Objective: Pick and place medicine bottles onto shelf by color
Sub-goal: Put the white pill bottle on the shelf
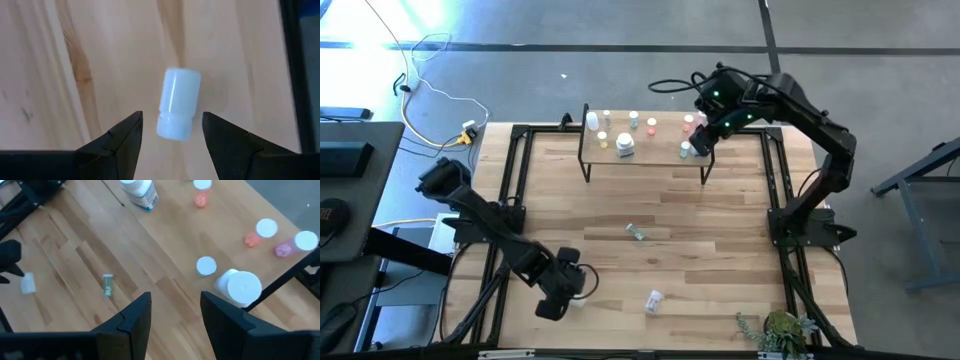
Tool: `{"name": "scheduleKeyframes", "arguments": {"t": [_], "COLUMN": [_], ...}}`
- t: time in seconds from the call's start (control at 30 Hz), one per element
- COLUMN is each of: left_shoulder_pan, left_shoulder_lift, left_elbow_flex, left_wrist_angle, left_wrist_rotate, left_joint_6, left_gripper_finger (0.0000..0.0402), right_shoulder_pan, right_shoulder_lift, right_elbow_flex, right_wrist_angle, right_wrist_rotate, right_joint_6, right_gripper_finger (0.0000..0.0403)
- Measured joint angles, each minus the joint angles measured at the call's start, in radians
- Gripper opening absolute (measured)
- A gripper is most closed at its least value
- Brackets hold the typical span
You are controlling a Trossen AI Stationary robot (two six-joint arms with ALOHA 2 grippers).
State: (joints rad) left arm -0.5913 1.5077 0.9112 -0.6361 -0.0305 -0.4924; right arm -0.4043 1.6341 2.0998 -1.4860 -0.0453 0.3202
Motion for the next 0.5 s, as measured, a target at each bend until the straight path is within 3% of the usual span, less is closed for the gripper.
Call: {"name": "scheduleKeyframes", "arguments": {"t": [0.5], "left_shoulder_pan": [-0.007], "left_shoulder_lift": [0.101], "left_elbow_flex": [0.000], "left_wrist_angle": [0.013], "left_wrist_rotate": [0.066], "left_joint_6": [0.051], "left_gripper_finger": [0.0195], "right_shoulder_pan": [0.047], "right_shoulder_lift": [0.000], "right_elbow_flex": [0.000], "right_wrist_angle": [0.000], "right_wrist_rotate": [0.023], "right_joint_6": [0.042], "right_gripper_finger": [0.0161]}}
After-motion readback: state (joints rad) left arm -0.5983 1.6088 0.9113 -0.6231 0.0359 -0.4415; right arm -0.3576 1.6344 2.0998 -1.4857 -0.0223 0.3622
